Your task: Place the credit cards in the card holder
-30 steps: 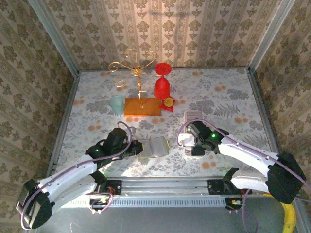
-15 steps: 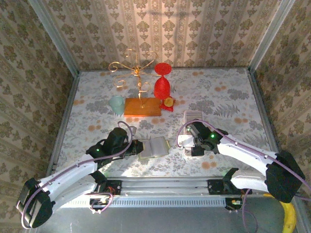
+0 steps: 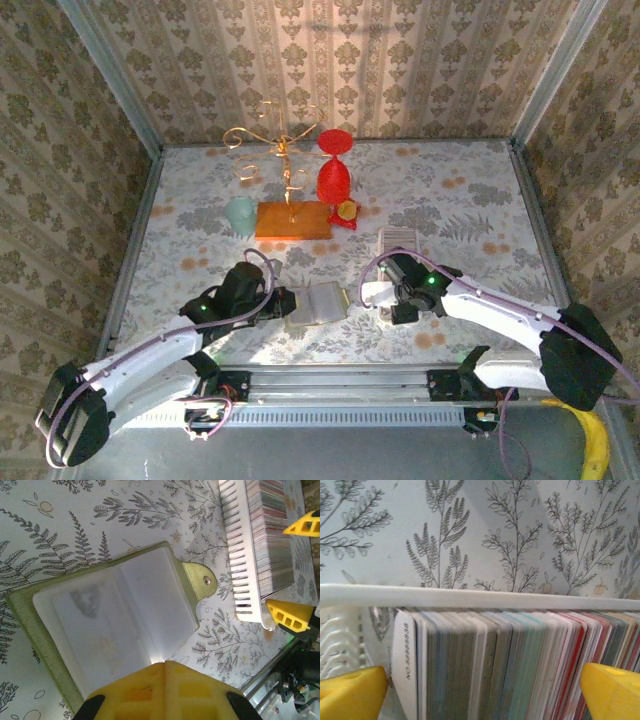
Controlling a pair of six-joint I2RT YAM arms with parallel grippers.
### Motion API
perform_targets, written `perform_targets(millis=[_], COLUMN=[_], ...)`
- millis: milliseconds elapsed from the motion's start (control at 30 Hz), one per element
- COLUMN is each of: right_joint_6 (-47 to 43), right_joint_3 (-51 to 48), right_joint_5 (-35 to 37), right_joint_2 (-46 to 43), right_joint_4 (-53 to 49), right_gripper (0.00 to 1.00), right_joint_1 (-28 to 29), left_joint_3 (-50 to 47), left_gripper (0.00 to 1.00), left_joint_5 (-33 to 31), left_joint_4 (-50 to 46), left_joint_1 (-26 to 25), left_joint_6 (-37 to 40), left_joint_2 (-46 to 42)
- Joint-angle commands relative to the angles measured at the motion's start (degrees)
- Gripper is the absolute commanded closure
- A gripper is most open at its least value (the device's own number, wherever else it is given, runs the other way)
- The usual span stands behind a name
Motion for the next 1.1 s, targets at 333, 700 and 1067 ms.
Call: perform_targets(millis=[333, 700, 1067], right_joint_6=[-1.94, -1.48, -1.48], right_joint_3=[-0.78, -2.35, -2.75], right_joint_5=[4.01, 2.91, 2.03], right_joint_2=[0.96, -4.32, -5.66], right_joint_4=[4.37, -0.32, -0.85], right_gripper=[0.21, 0.40, 0.61], right_joint_1=[0.43, 0.68, 1.21], left_joint_3=[-1.28, -1.41, -1.11], left_gripper=[1.00, 1.00, 1.00], left_joint_5=[0.58, 0.58, 0.56], left_joint_4=[2.23, 2.36, 2.84], left_joint_1=[-0.49, -0.66, -0.88], left_joint_6=[-0.47, -0.74, -0.92], left_joint_2=[-0.66, -0.36, 0.31])
